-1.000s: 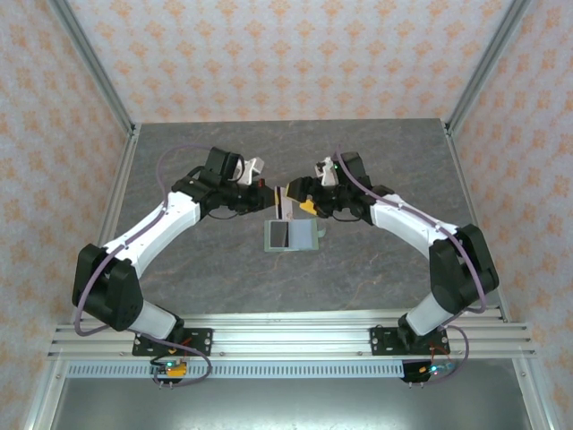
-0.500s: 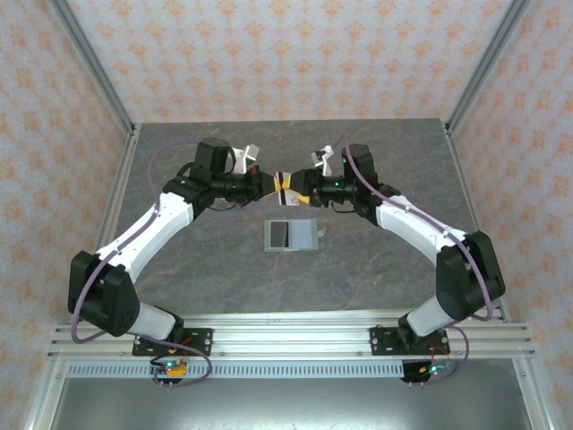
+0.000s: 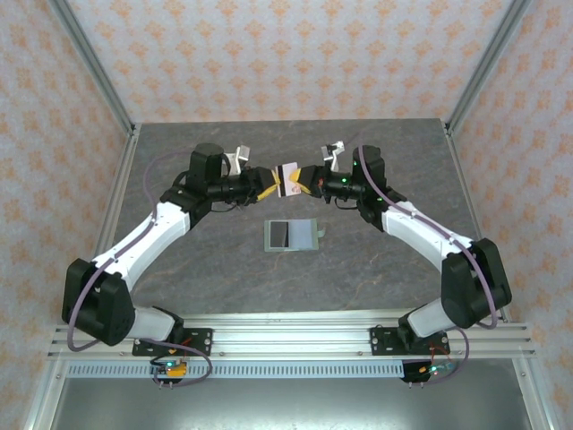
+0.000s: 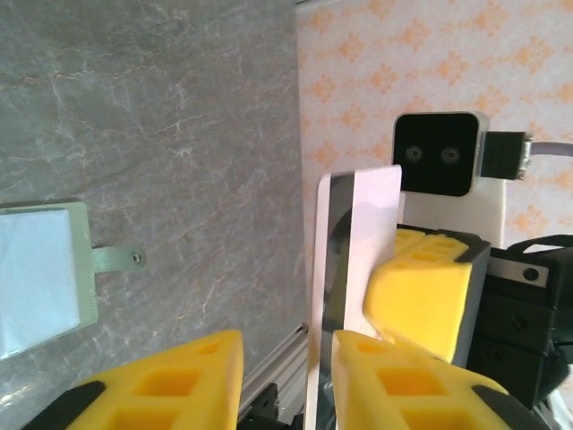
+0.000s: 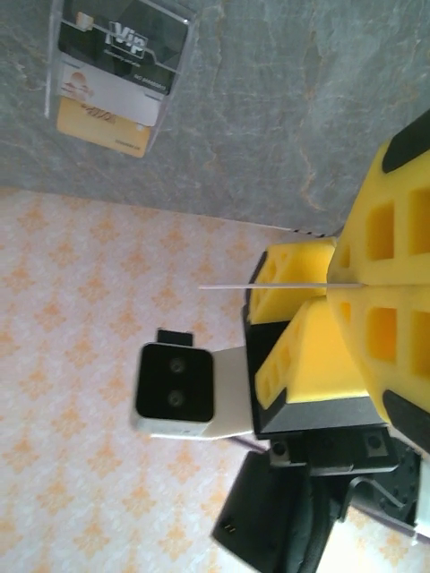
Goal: Take the credit cards out of the card holder
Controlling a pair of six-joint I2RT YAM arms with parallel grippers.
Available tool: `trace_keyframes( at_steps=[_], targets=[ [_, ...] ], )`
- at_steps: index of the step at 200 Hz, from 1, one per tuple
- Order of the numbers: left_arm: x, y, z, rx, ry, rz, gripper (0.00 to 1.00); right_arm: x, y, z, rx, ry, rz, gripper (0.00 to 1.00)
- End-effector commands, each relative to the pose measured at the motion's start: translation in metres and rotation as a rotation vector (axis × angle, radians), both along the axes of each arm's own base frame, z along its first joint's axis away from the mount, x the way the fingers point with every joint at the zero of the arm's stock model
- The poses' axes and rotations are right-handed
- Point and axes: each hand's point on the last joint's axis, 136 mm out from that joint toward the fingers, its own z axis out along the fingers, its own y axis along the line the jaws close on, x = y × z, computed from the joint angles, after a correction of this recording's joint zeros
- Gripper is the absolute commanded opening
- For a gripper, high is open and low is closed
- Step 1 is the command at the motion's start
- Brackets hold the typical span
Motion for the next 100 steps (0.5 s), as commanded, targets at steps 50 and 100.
trace_keyframes(
  at_steps=[50,100],
  targets=[
    [0.007,-0.010,0.053,-0.224,-0.074,0.146,0.45,0.018,-0.004,0.043,0.170,0.000,-0.110,0.06],
    [0.008,-0.022,0.057,-0.255,-0.082,0.125,0.30,0.018,-0.003,0.043,0.178,0.018,-0.108,0.06]
  ],
)
